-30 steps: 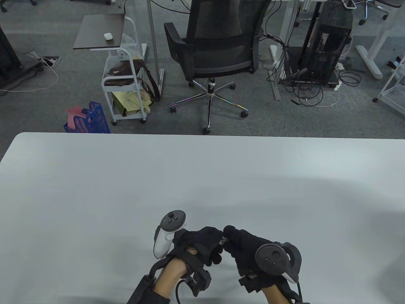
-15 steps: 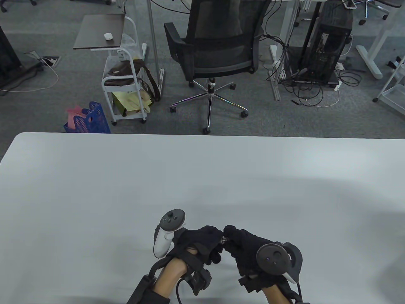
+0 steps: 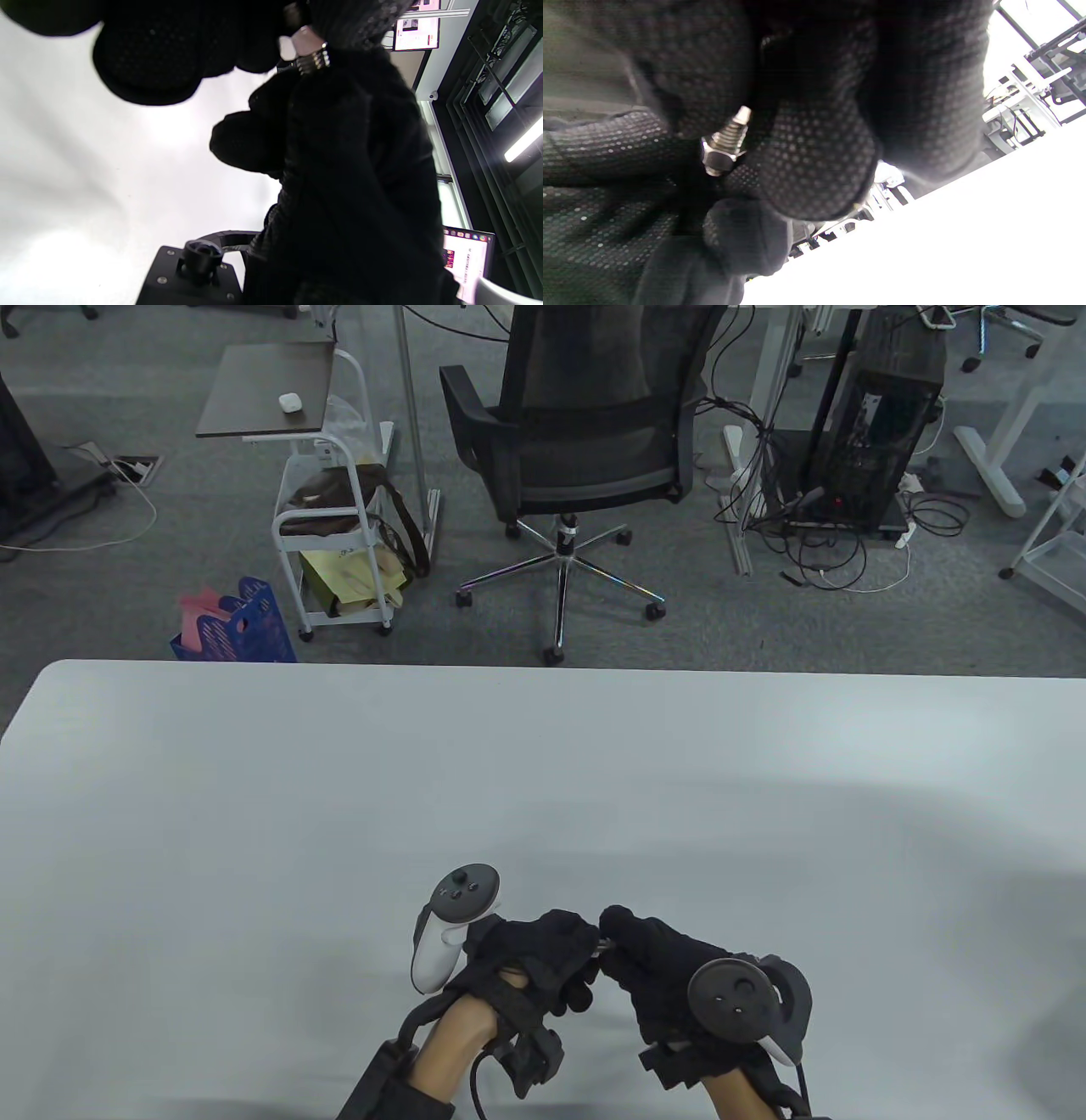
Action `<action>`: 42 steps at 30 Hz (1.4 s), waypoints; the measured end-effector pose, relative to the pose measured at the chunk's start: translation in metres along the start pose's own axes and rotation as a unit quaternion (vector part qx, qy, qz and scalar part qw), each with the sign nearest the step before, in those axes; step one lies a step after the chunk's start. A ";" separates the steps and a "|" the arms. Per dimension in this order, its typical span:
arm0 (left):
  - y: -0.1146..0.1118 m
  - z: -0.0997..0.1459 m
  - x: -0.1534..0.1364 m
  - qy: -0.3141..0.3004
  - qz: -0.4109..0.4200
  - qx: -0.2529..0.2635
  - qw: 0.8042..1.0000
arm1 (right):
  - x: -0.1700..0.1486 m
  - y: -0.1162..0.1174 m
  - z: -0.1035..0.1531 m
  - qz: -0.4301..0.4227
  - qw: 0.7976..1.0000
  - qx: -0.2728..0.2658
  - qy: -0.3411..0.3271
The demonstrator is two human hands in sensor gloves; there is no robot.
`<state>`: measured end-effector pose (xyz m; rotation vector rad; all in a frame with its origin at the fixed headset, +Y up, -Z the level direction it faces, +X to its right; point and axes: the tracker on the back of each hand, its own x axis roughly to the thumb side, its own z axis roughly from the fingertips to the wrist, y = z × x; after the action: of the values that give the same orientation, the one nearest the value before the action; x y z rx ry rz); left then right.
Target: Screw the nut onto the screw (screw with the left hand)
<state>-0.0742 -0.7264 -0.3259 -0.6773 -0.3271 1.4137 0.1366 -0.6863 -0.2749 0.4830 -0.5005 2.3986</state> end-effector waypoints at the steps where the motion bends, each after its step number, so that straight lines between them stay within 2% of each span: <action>1: 0.000 0.000 0.000 -0.001 0.005 -0.006 1.000 | 0.001 -0.001 0.000 0.003 1.000 -0.002 0.000; 7: -0.004 -0.001 -0.005 0.012 0.005 -0.004 1.000 | -0.003 -0.001 0.001 0.001 1.000 -0.003 0.004; 9: -0.004 -0.001 -0.003 0.009 -0.004 0.013 1.000 | -0.002 -0.001 0.000 0.001 1.000 0.001 0.004; 12: -0.002 -0.001 -0.001 0.002 -0.003 0.005 1.000 | -0.002 -0.001 0.000 -0.012 1.000 0.001 0.008; 15: 0.000 0.000 -0.002 0.002 0.005 0.012 1.000 | -0.004 0.002 0.000 -0.033 0.999 0.024 0.016; 22: -0.002 -0.001 -0.003 0.003 0.011 -0.022 1.000 | -0.004 -0.001 0.000 -0.017 1.000 0.002 0.012; 26: 0.000 0.000 -0.005 0.007 0.000 0.029 1.000 | -0.005 -0.001 0.000 -0.022 1.000 0.005 0.014; 34: 0.000 -0.002 -0.005 0.006 0.009 -0.009 1.000 | -0.003 0.000 0.000 -0.004 1.000 0.005 0.003; 38: 0.000 -0.001 -0.008 0.014 0.004 0.014 1.000 | -0.005 0.000 0.000 -0.014 1.000 0.003 0.008; 42: 0.000 -0.002 -0.005 0.004 -0.003 0.013 1.000 | -0.004 0.000 0.000 -0.002 1.000 0.001 0.004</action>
<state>-0.0739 -0.7315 -0.3271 -0.6601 -0.3038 1.4064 0.1393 -0.6885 -0.2762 0.4760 -0.4930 2.3969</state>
